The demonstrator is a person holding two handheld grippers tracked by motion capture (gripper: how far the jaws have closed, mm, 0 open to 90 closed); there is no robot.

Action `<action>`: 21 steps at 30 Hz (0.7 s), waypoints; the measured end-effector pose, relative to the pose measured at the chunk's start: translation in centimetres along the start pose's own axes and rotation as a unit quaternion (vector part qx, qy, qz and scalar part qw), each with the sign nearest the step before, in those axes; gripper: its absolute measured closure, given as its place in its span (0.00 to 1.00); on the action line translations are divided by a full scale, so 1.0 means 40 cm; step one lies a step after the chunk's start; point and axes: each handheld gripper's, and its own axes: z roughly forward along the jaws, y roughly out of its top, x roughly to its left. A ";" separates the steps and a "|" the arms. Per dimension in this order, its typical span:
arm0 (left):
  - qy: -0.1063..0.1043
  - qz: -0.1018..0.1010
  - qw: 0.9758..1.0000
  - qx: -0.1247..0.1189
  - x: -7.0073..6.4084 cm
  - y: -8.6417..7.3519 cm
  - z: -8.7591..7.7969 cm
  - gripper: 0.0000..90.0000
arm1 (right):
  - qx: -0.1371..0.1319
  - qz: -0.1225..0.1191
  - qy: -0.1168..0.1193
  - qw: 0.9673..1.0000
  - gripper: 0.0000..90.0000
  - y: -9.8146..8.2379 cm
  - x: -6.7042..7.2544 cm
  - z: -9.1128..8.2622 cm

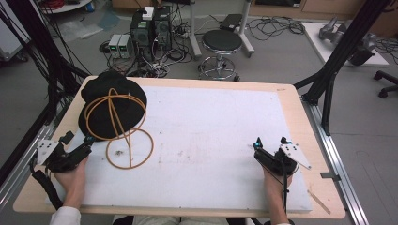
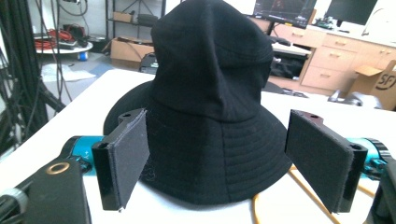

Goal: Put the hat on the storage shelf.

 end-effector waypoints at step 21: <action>-0.015 0.071 0.996 0.054 -0.047 0.081 0.061 0.25 | 0.003 -0.004 -0.004 1.000 0.11 0.000 0.003 0.003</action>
